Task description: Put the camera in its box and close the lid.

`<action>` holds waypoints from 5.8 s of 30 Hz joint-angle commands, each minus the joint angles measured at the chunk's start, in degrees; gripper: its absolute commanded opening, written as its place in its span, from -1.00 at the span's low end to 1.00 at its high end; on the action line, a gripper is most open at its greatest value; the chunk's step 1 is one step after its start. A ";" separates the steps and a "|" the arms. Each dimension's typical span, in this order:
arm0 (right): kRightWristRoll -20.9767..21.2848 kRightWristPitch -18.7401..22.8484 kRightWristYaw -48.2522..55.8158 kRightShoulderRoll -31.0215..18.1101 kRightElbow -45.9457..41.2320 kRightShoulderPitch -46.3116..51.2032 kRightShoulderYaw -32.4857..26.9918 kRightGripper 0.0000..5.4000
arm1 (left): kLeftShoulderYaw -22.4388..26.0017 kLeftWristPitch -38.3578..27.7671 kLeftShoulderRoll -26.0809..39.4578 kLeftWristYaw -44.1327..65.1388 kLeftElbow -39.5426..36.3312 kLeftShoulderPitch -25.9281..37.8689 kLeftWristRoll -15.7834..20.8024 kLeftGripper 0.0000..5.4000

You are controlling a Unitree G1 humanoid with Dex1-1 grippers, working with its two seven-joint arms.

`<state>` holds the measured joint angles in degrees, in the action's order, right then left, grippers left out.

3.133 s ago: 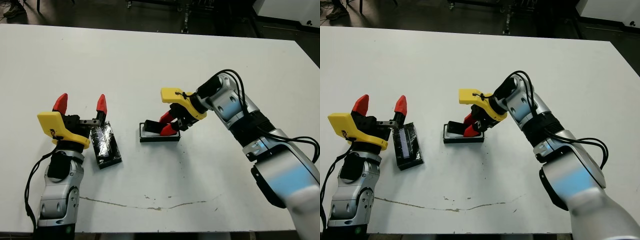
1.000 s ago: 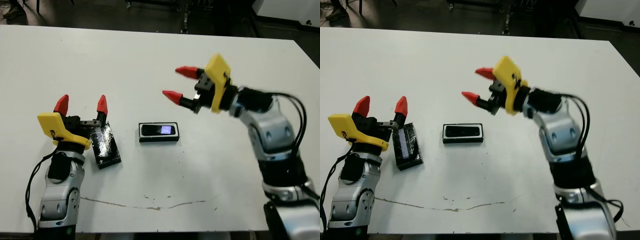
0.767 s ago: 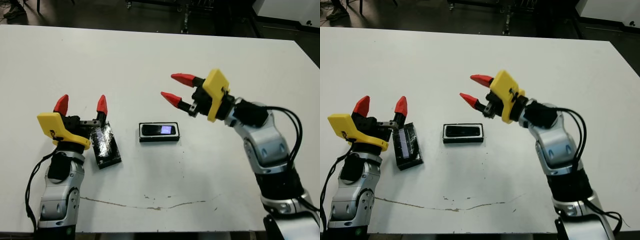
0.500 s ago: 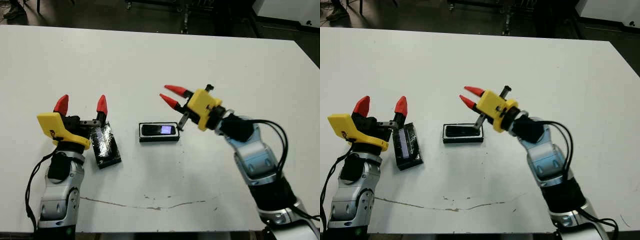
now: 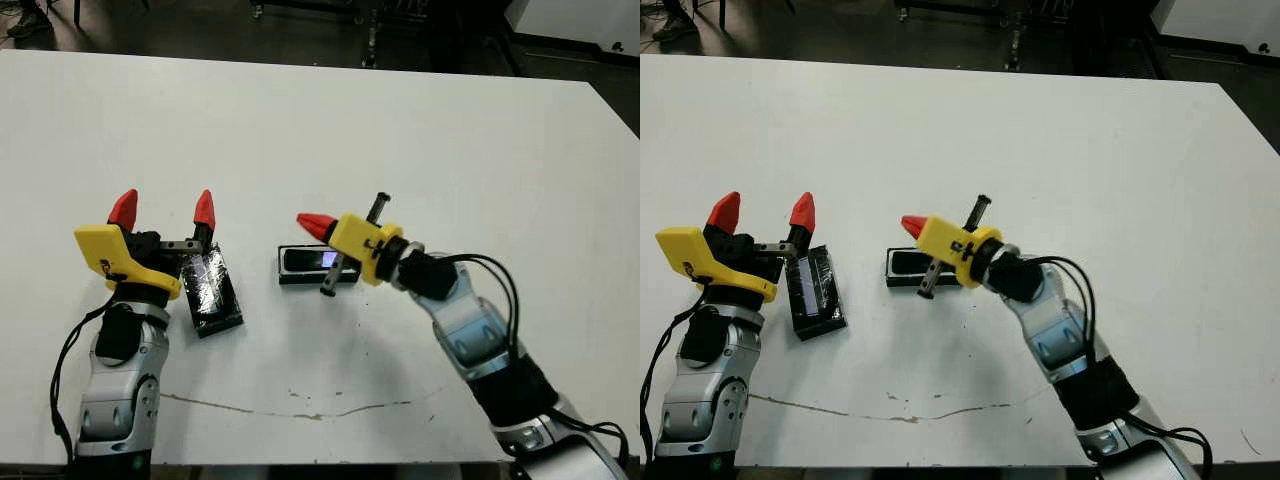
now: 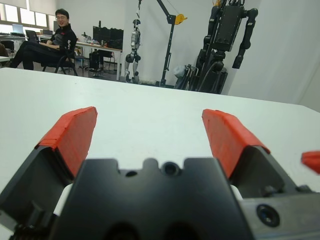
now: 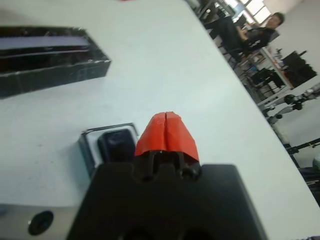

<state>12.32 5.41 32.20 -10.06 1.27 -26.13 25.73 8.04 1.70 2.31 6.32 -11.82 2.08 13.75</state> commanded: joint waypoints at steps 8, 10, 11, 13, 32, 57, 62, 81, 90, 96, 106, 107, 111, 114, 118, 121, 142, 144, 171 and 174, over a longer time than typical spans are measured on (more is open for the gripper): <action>3.57 1.36 1.61 0.26 5.03 -0.74 3.92 -1.00 | -0.13 -0.77 -0.05 -0.01 0.18 -0.94 -0.10 1.00; 4.06 1.94 2.29 0.08 5.38 -0.82 4.44 -1.00 | -0.17 -0.98 -0.10 -0.02 0.32 -0.96 -0.17 1.00; 4.33 2.04 2.58 -0.03 5.56 -0.80 4.71 -1.00 | -0.16 -0.95 -0.15 -0.06 0.40 -0.95 -0.13 1.00; 4.78 2.27 3.01 -0.18 5.79 -0.74 5.13 -1.00 | -0.12 -0.84 -0.25 -0.06 0.41 -0.95 0.06 1.00; -4.65 5.42 5.18 -2.57 -6.32 1.34 -5.06 -1.00 | -0.08 -1.87 -0.23 -0.08 0.43 -1.23 0.22 1.00; -25.21 17.69 -5.38 -5.54 -13.19 6.14 -31.01 -1.00 | 2.70 -2.48 7.45 6.18 0.55 0.69 0.51 1.00; -29.59 22.17 -10.51 -2.82 -15.50 9.53 -34.63 -1.00 | 4.80 3.67 17.13 11.22 -2.67 3.48 1.16 1.00; -31.58 26.00 -16.46 -2.99 -20.45 12.67 -34.20 -1.00 | -25.76 8.06 54.50 80.36 17.24 54.94 -14.44 1.00; -32.41 29.31 -18.16 -2.69 -21.26 11.76 -33.60 -1.00 | -46.09 -2.11 55.07 86.18 13.86 62.23 -20.25 1.00; -32.61 30.41 -19.31 -1.80 -20.65 11.04 -33.17 -1.00 | -55.16 -5.19 54.08 86.18 13.25 66.33 -19.24 1.00; -33.21 30.69 -19.45 -1.91 -20.51 11.54 -33.87 -1.00 | -64.98 -6.19 53.37 86.18 13.26 69.48 -14.20 1.00; -33.29 30.70 -19.48 -1.87 -20.47 11.58 -33.86 -1.00 | -65.01 -6.81 53.11 86.18 13.33 69.35 -13.53 1.00; -33.83 31.12 -19.63 -1.77 -20.35 11.49 -33.95 -1.00 | -65.57 -7.26 52.08 86.18 12.82 69.43 -13.33 1.00; -34.30 30.85 -19.24 -2.02 -20.01 11.58 -34.10 -1.00 | -65.51 -8.03 51.76 86.18 12.86 68.82 -12.66 1.00; -34.35 30.54 -19.35 -2.22 -20.17 11.91 -34.10 -1.00 | -65.27 -8.96 51.90 86.18 12.24 68.11 -12.48 1.00; -34.64 30.81 -19.63 -1.83 -20.34 11.92 -34.13 -1.00 | -64.33 -10.69 51.78 86.18 11.74 66.79 -14.22 1.00; -34.88 31.01 -20.72 -1.07 -21.13 12.86 -33.09 -1.00 | -56.84 -28.03 49.64 86.18 10.42 57.05 -23.77 1.00; -34.68 31.03 -20.85 -1.14 -21.21 12.91 -32.94 -1.00 | -56.09 -28.62 49.19 86.18 10.52 56.14 -24.57 1.00; -34.21 31.16 -21.64 -0.87 -22.46 14.39 -31.81 -1.00 | -61.38 -23.42 40.68 86.18 26.33 58.80 -33.30 1.00; -34.24 30.97 -21.60 -0.80 -22.57 14.59 -31.79 -1.00 | -61.14 -23.56 40.46 86.18 26.72 58.40 -34.16 1.00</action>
<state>-21.90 35.92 10.77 -10.67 -20.97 -12.55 -5.88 -52.87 -21.51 42.98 92.40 14.49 60.18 -19.75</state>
